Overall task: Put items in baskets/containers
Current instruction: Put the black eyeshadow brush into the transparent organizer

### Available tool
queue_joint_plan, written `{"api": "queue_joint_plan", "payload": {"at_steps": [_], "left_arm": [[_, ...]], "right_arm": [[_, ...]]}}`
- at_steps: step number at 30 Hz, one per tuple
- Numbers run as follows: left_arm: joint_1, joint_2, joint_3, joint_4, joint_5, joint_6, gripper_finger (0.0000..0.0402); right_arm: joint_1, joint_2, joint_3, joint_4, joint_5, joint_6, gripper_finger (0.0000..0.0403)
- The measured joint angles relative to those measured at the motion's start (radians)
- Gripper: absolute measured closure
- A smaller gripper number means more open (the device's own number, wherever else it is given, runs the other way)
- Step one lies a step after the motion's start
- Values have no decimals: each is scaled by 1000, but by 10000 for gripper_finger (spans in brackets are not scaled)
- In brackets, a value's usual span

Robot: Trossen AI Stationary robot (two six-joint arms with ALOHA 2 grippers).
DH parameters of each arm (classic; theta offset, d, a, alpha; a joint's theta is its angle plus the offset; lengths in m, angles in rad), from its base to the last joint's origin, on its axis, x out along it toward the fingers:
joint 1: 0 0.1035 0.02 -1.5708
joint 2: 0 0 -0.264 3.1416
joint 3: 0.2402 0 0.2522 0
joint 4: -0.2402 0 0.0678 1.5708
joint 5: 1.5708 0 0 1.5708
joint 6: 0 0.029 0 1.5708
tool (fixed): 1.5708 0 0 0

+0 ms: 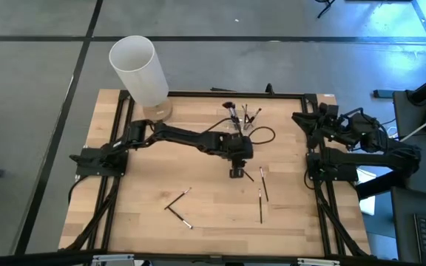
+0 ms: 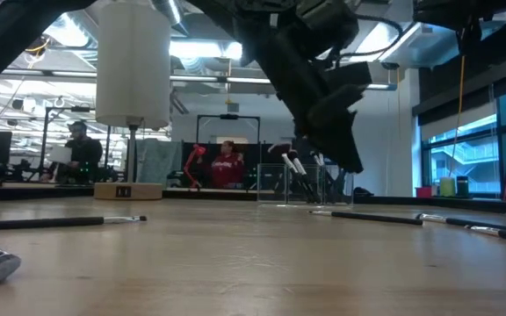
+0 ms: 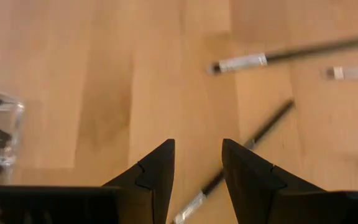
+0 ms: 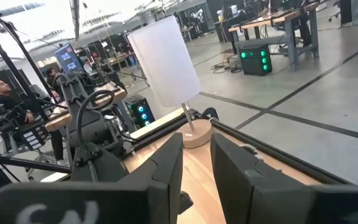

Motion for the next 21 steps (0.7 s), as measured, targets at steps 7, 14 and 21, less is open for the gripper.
{"api": "queue_joint_plan", "payload": {"at_steps": [7, 14, 21], "left_arm": [[2, 28, 1, -24, 24, 153, 272], [2, 51, 0, -46, 33, 229, 272], [2, 76, 0, -65, 37, 310, 286]], "right_arm": [[0, 30, 0, 13, 0, -11, 319], [0, 35, 0, 26, 0, -15, 319], [0, 35, 0, 26, 0, -18, 319]]}}
